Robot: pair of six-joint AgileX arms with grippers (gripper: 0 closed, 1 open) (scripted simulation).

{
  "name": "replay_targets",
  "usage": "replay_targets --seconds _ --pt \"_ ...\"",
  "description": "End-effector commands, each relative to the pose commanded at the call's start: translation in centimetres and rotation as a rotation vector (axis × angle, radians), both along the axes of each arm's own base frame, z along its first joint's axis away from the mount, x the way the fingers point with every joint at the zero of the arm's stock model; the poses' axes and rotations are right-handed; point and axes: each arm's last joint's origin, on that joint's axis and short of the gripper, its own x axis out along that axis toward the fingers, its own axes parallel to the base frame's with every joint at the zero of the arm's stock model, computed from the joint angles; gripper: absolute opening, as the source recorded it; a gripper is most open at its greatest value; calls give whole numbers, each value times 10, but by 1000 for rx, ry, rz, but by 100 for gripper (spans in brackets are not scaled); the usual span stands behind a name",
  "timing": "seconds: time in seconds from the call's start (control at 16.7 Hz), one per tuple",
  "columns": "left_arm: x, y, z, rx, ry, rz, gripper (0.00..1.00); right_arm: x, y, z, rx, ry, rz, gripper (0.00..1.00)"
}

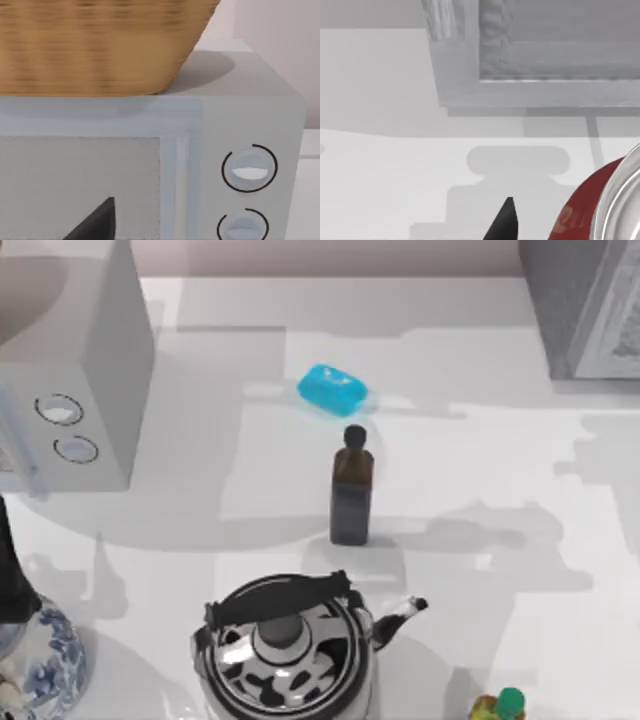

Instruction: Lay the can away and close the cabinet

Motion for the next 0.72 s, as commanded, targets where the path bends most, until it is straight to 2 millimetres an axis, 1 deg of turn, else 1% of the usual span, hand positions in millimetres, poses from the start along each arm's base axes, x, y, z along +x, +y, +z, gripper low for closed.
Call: replay_targets --seconds 0.06,0.42,0.54,0.72 --pt "0 0 0 0 0 0 100 -1 0 2 0 -3 -1 0" --pt "0 0 0 0 0 0 100 -3 0 1 2 -4 -1 0" --pt "0 0 0 0 0 0 100 -14 0 2 1 -20 -4 0" --pt "0 0 0 0 0 0 100 -41 0 0 -3 -58 0 0"
